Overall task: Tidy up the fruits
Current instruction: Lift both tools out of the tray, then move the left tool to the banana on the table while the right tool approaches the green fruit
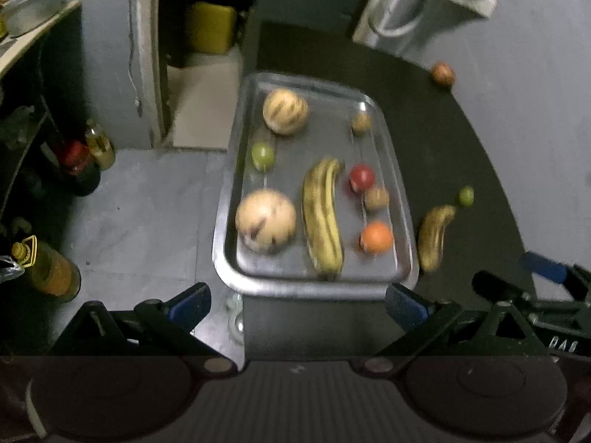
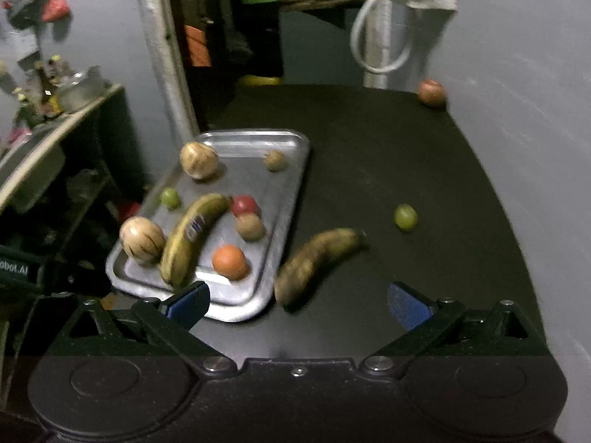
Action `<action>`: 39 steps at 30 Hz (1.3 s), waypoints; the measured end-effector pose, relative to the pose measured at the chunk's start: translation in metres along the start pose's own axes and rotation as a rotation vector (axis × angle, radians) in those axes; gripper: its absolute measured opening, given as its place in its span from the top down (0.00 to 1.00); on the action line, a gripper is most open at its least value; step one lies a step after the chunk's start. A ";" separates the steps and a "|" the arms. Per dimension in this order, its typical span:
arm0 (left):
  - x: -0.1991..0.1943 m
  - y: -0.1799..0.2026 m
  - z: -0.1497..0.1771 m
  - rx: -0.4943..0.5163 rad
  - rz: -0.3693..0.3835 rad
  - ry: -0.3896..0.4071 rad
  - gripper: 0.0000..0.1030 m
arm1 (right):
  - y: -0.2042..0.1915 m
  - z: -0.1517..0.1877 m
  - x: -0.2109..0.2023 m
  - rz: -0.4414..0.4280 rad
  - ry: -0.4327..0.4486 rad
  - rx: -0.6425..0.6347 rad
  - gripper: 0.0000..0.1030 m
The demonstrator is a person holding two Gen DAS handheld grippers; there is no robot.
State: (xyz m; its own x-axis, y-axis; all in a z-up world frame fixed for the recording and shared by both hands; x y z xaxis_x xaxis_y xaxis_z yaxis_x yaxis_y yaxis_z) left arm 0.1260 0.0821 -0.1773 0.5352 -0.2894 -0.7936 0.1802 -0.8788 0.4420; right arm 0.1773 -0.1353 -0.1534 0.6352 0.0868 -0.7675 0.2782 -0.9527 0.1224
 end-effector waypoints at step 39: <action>0.033 0.116 0.056 0.532 0.136 -0.194 0.01 | 0.084 0.043 -0.077 0.412 0.026 0.105 0.01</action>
State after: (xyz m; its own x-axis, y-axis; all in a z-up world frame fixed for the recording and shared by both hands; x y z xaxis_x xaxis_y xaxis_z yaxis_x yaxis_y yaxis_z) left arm 0.1179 -0.0510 -0.1753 0.3546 -0.4329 -0.8288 -0.3455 -0.8843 0.3141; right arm 0.1211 -0.2344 -0.1113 0.6964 -0.3011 -0.6514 -0.0765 -0.9337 0.3498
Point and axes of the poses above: each gripper's, at about its wrist camera, not at the fingertips, and x roughly the way its jaws point, y to its right, z to its underside, the point moved 10 cm from there along x, roughly the way its jaws point, and after that the axes turned 12 degrees about z, right-handed, at the moved point
